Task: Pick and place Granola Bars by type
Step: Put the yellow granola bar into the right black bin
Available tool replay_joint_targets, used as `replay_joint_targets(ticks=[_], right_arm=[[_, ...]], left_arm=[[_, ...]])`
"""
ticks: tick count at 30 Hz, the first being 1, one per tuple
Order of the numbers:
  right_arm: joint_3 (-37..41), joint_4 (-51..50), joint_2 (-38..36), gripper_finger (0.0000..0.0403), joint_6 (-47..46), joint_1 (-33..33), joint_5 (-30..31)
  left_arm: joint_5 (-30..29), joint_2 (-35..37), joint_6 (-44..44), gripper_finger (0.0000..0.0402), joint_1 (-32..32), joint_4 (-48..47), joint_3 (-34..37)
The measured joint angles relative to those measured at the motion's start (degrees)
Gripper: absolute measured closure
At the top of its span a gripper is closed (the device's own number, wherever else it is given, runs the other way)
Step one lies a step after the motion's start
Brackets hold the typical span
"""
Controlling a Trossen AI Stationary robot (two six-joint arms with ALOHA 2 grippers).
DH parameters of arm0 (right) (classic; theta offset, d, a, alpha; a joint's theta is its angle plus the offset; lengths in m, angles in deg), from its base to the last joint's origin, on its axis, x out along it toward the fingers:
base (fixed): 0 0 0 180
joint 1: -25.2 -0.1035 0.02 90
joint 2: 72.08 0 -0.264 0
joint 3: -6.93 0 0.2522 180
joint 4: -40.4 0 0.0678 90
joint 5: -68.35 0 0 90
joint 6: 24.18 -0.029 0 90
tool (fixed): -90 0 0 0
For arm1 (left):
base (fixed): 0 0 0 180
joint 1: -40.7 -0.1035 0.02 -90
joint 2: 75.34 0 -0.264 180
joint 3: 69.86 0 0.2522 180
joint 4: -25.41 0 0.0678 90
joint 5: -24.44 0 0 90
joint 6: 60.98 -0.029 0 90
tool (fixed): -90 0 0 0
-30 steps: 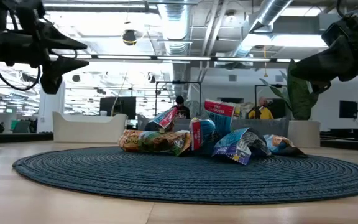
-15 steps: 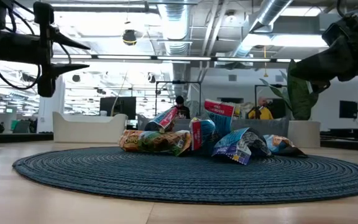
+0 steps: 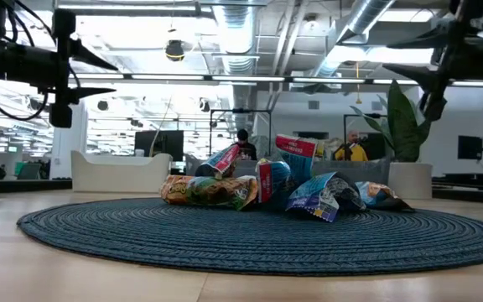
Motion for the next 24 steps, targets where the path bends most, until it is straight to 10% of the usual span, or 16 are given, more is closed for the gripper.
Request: replay_joint_targets(ticks=[14,24], right_arm=[[-16.67,-0.24,12.35,0.0287,12.19,3.24,3.11],[-52.32,-53.27,45.06,0.0305,17.03,2.40,1.23]], left_arm=[[-2.09,0.00,-2.08,0.0228,0.00,-0.51,-0.02],[-0.08,0.00,-5.18,0.0228,0.00,0.14,-0.07]])
